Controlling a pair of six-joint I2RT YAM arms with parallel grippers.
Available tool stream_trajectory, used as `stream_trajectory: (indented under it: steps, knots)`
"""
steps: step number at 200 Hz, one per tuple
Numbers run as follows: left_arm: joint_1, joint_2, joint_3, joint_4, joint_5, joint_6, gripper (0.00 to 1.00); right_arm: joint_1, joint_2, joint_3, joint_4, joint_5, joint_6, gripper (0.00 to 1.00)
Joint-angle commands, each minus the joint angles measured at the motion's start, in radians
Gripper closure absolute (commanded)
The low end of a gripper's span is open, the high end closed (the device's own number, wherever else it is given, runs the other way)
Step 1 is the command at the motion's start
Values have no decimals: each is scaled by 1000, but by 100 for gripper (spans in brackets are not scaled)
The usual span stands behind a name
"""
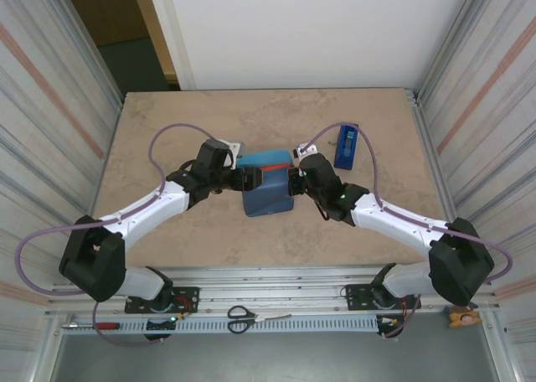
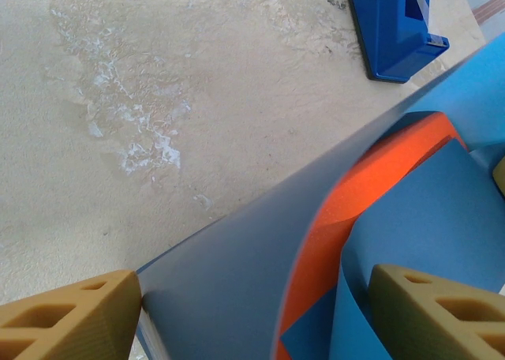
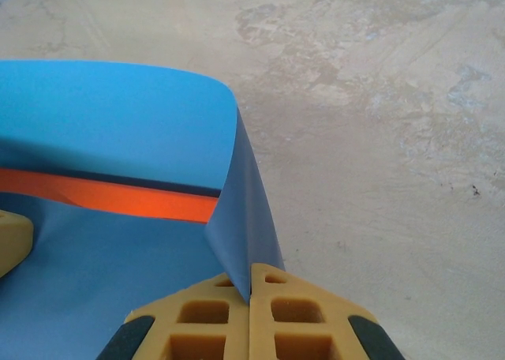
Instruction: Wrap the gift box in paper
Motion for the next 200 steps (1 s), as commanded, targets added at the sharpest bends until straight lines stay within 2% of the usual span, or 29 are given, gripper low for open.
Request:
stream_trajectory:
  steps: [1,33,55,68,106,113,123,137,178,188,200]
  knots:
    - [-9,0,-17,-70,-6,4,24,0,11,30,-15,6,-2,100]
    - [-8,-1,-17,-70,-7,4,24,0,9,32,-16,5,8,100]
    - [-9,-1,-18,-70,-5,4,24,-1,6,43,-24,-2,3,92]
    - [-8,-1,-17,-70,-4,5,24,-6,18,59,-33,-6,-6,82]
    - [-9,2,-17,-71,-2,8,24,-34,55,96,-36,-21,-23,81]
    - [-9,2,-17,-71,-5,8,24,-38,61,101,-38,-22,-25,82]
    - [-9,3,-17,-72,-5,10,24,-45,67,109,-41,-33,-25,92]
    - [-9,3,-16,-73,-5,10,24,-48,69,113,-36,-46,-26,100]
    - [-9,5,-15,-71,-4,10,24,-44,60,125,-39,-49,-25,100]
    - [-9,5,-14,-71,-5,7,24,-44,59,131,-44,-42,-26,85]
    - [-9,4,-15,-71,-5,7,24,-45,59,139,-49,-39,-32,85]
